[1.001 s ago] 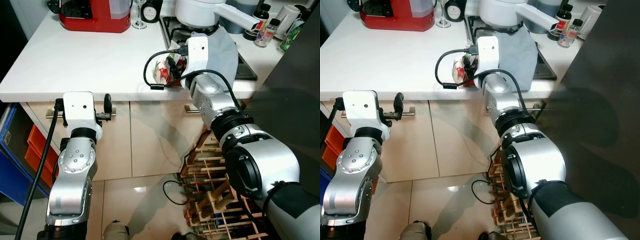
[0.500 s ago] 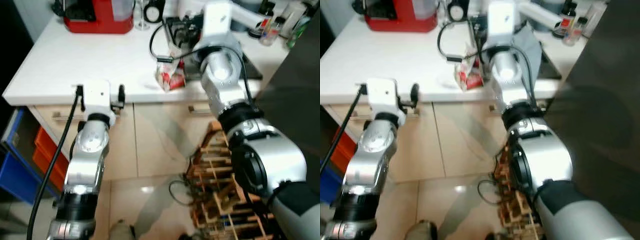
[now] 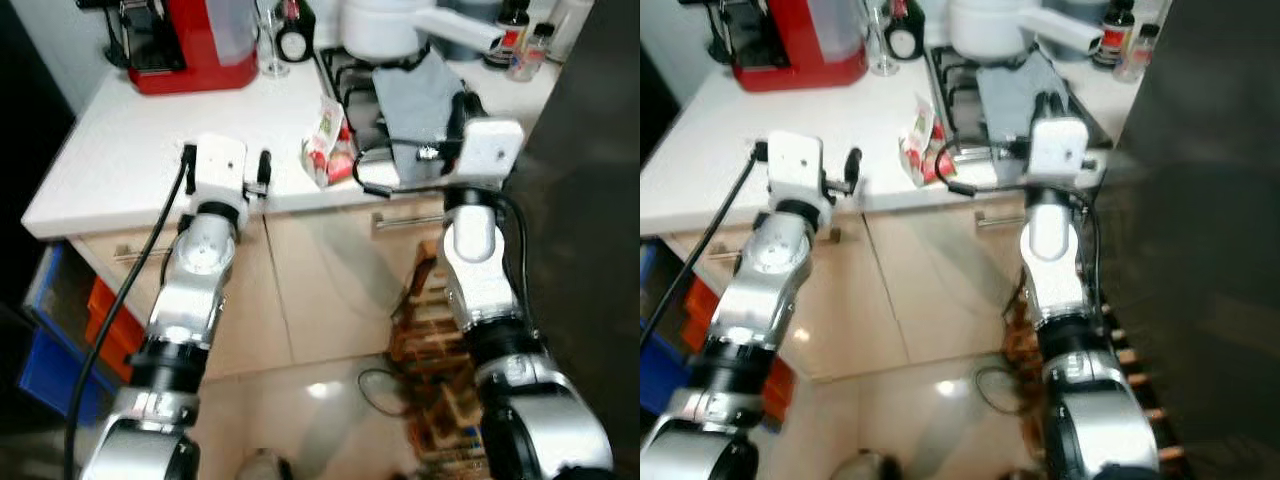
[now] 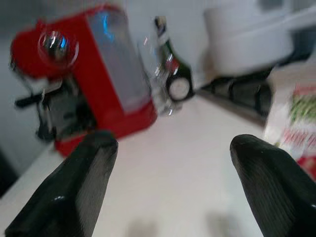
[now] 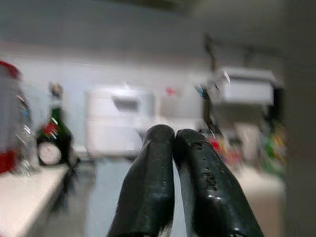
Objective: Restocking fridge
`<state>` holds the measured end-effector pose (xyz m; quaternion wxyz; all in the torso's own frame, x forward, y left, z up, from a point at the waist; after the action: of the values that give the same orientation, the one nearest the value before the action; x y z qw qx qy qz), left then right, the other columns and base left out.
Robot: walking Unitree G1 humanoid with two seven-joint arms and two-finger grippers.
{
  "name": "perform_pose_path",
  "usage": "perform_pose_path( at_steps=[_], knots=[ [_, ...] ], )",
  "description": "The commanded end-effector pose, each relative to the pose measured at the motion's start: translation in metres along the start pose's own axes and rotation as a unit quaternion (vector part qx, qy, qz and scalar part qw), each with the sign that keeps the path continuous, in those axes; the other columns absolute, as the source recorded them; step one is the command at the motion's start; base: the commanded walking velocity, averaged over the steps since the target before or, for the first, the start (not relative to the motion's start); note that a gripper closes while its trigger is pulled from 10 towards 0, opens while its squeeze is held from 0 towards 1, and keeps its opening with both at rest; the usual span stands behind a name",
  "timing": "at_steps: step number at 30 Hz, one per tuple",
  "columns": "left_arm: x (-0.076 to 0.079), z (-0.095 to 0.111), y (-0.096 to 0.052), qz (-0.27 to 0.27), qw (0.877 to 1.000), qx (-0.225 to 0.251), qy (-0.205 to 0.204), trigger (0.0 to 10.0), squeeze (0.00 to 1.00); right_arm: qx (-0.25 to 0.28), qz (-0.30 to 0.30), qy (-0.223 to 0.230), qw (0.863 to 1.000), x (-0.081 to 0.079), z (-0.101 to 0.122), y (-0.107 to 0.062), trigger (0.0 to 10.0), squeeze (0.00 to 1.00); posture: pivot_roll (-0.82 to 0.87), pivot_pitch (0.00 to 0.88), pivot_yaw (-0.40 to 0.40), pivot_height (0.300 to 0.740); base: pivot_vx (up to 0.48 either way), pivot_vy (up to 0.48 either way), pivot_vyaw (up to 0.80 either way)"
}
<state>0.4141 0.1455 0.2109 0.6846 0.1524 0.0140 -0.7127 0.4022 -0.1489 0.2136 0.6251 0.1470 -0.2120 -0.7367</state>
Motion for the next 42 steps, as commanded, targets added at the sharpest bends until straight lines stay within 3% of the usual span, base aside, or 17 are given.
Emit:
perform_pose_path(
  at_steps=[1, 3, 10, 19, 24, 30, 31, 32, 33, 42],
  knots=[
    [0.002, -0.008, 0.002, -0.009, 1.000, -0.015, -0.011, 10.0, 0.00, 0.025, -0.006, 0.006, 1.000, -0.003, 0.016, 0.006, 0.0, 0.00, -0.04, 0.000, 0.178, 0.740, 0.000, 0.000, 0.00],
    [0.003, -0.014, 0.003, 0.011, 0.998, -0.028, -0.060, 10.0, 0.00, 0.032, 0.026, 0.001, 0.999, -0.016, 0.022, 0.005, 0.0, 0.00, -0.04, 0.000, 0.147, 0.740, 0.000, 0.000, 0.00],
    [0.009, -0.014, -0.001, 0.029, 0.995, -0.017, -0.097, 10.0, 0.00, -0.009, 0.076, 0.002, 0.997, -0.026, 0.008, 0.000, 0.0, 0.00, -0.03, 0.000, 0.077, 0.740, -0.204, 0.000, 0.00],
    [0.016, -0.020, -0.007, 0.033, 0.993, -0.021, -0.111, 10.0, 0.00, -0.068, 0.096, 0.020, 0.993, -0.027, -0.015, -0.015, 0.0, 0.00, -0.05, 0.000, 0.039, 0.740, -0.328, 0.000, 0.00],
    [0.020, -0.016, -0.006, 0.027, 0.994, -0.014, -0.105, 10.0, 0.00, -0.124, 0.110, 0.040, 0.985, -0.027, -0.039, -0.030, 0.0, 0.00, -0.05, 0.000, 0.044, 0.740, -0.330, 0.000, 0.00],
    [0.022, -0.017, -0.007, 0.023, 0.994, -0.016, -0.102, 10.0, 0.00, -0.138, 0.121, 0.038, 0.982, -0.031, -0.044, -0.037, 0.0, 0.00, -0.04, 0.000, 0.048, 0.740, -0.328, 0.000, 0.00],
    [0.021, -0.016, -0.008, 0.025, 0.995, -0.012, -0.101, 10.0, 0.00, -0.142, 0.119, 0.032, 0.982, -0.031, -0.046, -0.037, 0.7, 0.00, -0.04, 0.000, 0.048, 0.740, 0.000, 0.000, 0.00],
    [0.021, -0.014, -0.008, 0.026, 0.995, -0.006, -0.095, 10.0, 0.00, -0.150, 0.116, 0.027, 0.981, -0.030, -0.048, -0.036, 7.8, 0.00, -0.04, 0.000, 0.047, 0.740, 0.000, 0.000, 0.00],
    [0.022, -0.013, -0.008, 0.025, 0.996, -0.003, -0.091, 10.0, 0.00, -0.153, 0.117, 0.028, 0.981, -0.030, -0.048, -0.036, 10.0, 0.00, -0.04, 0.000, 0.045, 0.740, 0.000, 0.000, 0.00],
    [0.018, -0.016, -0.011, 0.024, 0.997, -0.002, -0.080, 10.0, 0.00, -0.137, 0.126, 0.025, 0.982, -0.031, -0.039, -0.030, 10.0, 0.00, -0.03, 0.000, 0.025, 0.740, 0.028, 0.000, 0.00]
  ],
)
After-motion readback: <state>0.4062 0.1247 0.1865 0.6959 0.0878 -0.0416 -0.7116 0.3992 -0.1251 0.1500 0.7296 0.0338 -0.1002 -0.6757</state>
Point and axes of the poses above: a point about 5 cm out from each wrist's last joint towards the gripper, its own y axis pointing out of the wrist towards the gripper, its own z axis along the axis of the wrist's last joint, x = y × z, the point moved 6 cm from there along y, pointing out of the wrist towards the gripper
